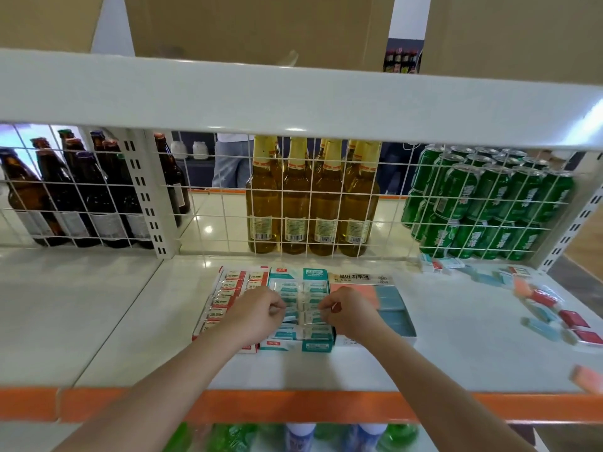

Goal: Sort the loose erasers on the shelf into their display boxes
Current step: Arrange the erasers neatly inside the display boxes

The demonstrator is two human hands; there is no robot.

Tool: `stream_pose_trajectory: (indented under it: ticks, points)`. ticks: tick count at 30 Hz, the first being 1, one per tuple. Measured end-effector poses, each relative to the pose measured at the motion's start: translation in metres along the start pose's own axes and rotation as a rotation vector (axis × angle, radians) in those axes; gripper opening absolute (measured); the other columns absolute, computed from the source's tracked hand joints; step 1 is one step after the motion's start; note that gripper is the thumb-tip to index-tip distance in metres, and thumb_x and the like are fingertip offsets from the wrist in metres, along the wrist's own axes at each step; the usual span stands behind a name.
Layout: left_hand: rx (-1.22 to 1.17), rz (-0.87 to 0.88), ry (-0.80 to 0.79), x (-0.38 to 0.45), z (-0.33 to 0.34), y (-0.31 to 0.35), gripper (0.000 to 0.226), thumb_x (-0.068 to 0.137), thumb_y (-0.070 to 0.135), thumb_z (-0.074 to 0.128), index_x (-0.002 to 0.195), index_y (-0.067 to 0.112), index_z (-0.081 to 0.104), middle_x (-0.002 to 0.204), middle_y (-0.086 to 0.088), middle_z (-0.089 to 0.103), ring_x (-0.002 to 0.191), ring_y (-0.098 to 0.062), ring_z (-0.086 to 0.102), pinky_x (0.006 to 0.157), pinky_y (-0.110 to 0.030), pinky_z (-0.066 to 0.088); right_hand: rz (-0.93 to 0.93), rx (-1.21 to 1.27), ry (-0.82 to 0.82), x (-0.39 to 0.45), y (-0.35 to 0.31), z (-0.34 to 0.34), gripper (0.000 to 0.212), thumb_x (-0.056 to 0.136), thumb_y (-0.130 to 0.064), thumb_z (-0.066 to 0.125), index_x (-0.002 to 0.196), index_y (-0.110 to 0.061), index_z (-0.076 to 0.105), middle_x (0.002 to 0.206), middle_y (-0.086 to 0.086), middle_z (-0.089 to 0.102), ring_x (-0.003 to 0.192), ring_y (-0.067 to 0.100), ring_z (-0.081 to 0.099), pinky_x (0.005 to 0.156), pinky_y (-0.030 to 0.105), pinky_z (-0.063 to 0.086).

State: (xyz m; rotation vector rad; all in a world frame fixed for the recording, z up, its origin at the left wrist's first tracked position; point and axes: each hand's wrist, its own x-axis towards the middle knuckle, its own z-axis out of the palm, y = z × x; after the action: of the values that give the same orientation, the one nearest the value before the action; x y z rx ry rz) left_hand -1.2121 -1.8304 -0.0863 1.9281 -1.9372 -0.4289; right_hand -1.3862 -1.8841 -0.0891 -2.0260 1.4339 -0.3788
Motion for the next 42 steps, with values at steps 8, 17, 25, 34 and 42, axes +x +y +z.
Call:
stream_pose_trajectory:
  ticks: [8,17,25,34,42]
  points:
    - [0.081,0.049,-0.129,0.004,0.001,-0.001,0.025,0.093,0.019,0.053,0.114,0.017,0.066,0.106,0.001,0.063,0.086,-0.011,0.057,0.07,-0.018,0.043,-0.033,-0.118,-0.02,-0.003,-0.003,-0.002,0.028,0.087,-0.02,0.063,0.115,-0.014,0.062,0.115,0.0,0.058,0.089,0.011,0.055,0.072,0.019,0.051]
    - [0.002,-0.018,-0.192,0.015,-0.007,0.002,0.028,0.087,0.007,0.058,0.112,0.018,0.066,0.122,0.001,0.061,0.109,-0.014,0.057,0.092,-0.025,0.048,-0.118,-0.242,-0.079,-0.011,-0.007,-0.001,0.031,0.086,-0.024,0.064,0.117,-0.018,0.063,0.119,-0.002,0.056,0.092,0.007,0.048,0.076,0.017,0.047]
    - [0.022,0.02,-0.233,0.012,-0.007,0.002,0.023,0.087,0.018,0.063,0.109,0.015,0.068,0.109,0.0,0.066,0.095,-0.013,0.061,0.082,-0.024,0.048,-0.15,-0.351,-0.096,-0.01,-0.011,-0.002,0.032,0.084,-0.029,0.066,0.114,-0.017,0.063,0.118,0.0,0.054,0.103,0.016,0.054,0.089,0.026,0.05]
    - [0.033,0.044,-0.192,0.011,-0.005,0.008,0.02,0.091,0.021,0.055,0.108,0.018,0.067,0.113,0.003,0.064,0.096,-0.014,0.06,0.083,-0.027,0.051,-0.127,-0.264,-0.045,-0.004,-0.003,-0.004,0.032,0.085,-0.02,0.065,0.117,-0.019,0.059,0.118,-0.003,0.051,0.092,0.009,0.046,0.074,0.016,0.042]
    - [0.015,0.118,-0.193,0.027,0.006,0.04,0.023,0.092,0.022,0.054,0.114,0.022,0.062,0.117,0.006,0.06,0.096,-0.007,0.055,0.082,-0.022,0.046,0.007,-0.261,0.06,-0.007,0.035,-0.038,0.03,0.088,-0.019,0.058,0.118,-0.02,0.06,0.121,0.0,0.057,0.104,0.018,0.056,0.088,0.024,0.046]
